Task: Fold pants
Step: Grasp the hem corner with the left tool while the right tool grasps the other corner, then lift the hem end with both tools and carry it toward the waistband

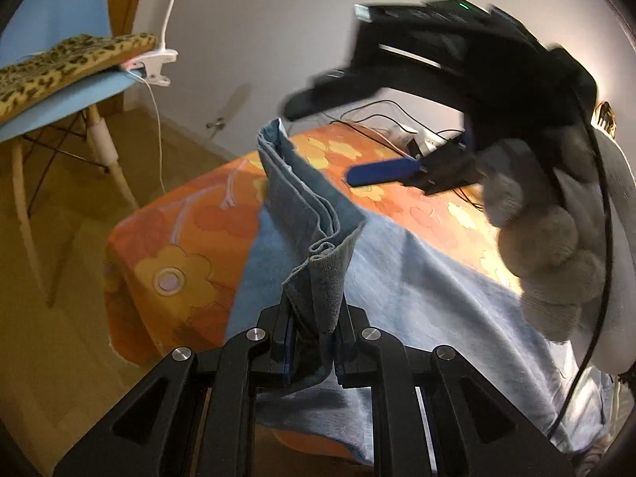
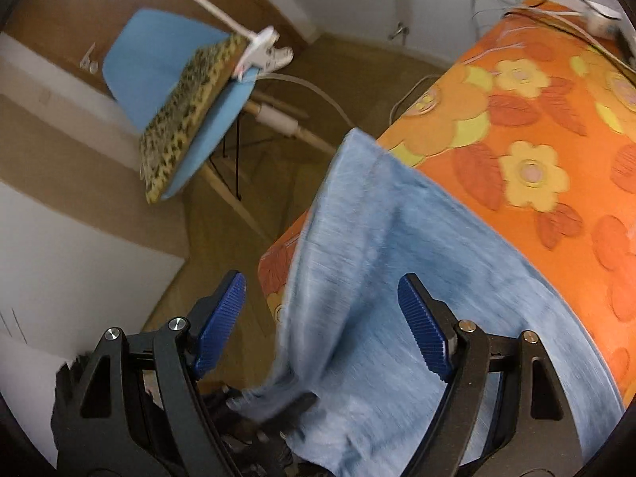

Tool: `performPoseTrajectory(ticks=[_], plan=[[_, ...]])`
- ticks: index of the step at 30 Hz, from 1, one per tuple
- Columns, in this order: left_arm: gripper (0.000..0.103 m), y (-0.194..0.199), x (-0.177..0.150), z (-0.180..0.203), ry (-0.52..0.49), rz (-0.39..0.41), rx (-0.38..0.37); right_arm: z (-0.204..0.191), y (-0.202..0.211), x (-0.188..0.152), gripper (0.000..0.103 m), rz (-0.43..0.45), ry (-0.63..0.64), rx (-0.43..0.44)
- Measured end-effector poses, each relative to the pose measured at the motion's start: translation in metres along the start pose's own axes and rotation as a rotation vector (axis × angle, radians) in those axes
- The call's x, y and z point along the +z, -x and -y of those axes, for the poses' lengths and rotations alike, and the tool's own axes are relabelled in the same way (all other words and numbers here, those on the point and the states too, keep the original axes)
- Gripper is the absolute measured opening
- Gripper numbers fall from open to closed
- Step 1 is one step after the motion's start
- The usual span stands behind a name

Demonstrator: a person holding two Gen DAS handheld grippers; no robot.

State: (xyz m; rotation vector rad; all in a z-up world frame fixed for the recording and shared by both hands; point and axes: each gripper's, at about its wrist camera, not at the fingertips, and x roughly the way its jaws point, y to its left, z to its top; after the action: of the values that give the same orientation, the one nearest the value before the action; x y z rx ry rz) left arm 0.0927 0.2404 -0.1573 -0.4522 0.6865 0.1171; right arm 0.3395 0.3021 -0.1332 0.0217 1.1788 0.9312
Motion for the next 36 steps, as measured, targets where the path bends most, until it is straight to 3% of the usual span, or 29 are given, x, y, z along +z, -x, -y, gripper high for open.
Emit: performPoseTrajectory(ticks=[8,13,15,16,18,20,25,29,32,36], plan=[[0.013,-0.002,-0.005,0.005,-0.041,0.003,0.001,-0.012,-0.045,0.011,0.082,-0.092,0.063,-0.141],[0.013,-0.001,-0.012,0.024,-0.130,0.005,0.021,-0.032,-0.066,0.010,0.082,-0.162,0.159,-0.232],[0.013,-0.002,-0.013,0.026,-0.137,0.005,0.016,-0.038,-0.069,0.010,0.081,-0.162,0.202,-0.314],[0.013,-0.002,-0.013,0.027,-0.140,0.004,0.014,-0.038,-0.070,0.011,0.078,-0.172,0.209,-0.327],[0.013,-0.002,-0.013,0.028,-0.144,0.005,0.016,-0.033,-0.069,0.012,0.042,-0.197,0.194,-0.337],[0.013,0.000,-0.013,0.029,-0.152,0.007,0.019,-0.024,-0.058,0.012,0.027,-0.183,0.167,-0.332],[0.013,0.002,-0.016,0.037,-0.177,0.008,0.006,0.008,-0.023,0.009,0.021,-0.126,0.060,-0.274],[0.013,-0.002,-0.019,0.041,-0.191,-0.003,0.008,0.032,-0.018,0.000,0.015,-0.117,0.008,-0.249],[0.013,-0.003,-0.017,0.040,-0.190,-0.006,0.012,0.035,-0.018,-0.005,0.010,-0.097,0.004,-0.228],[0.013,0.014,0.002,0.041,-0.162,0.026,-0.024,0.028,0.011,-0.009,0.006,-0.008,-0.002,-0.170]])
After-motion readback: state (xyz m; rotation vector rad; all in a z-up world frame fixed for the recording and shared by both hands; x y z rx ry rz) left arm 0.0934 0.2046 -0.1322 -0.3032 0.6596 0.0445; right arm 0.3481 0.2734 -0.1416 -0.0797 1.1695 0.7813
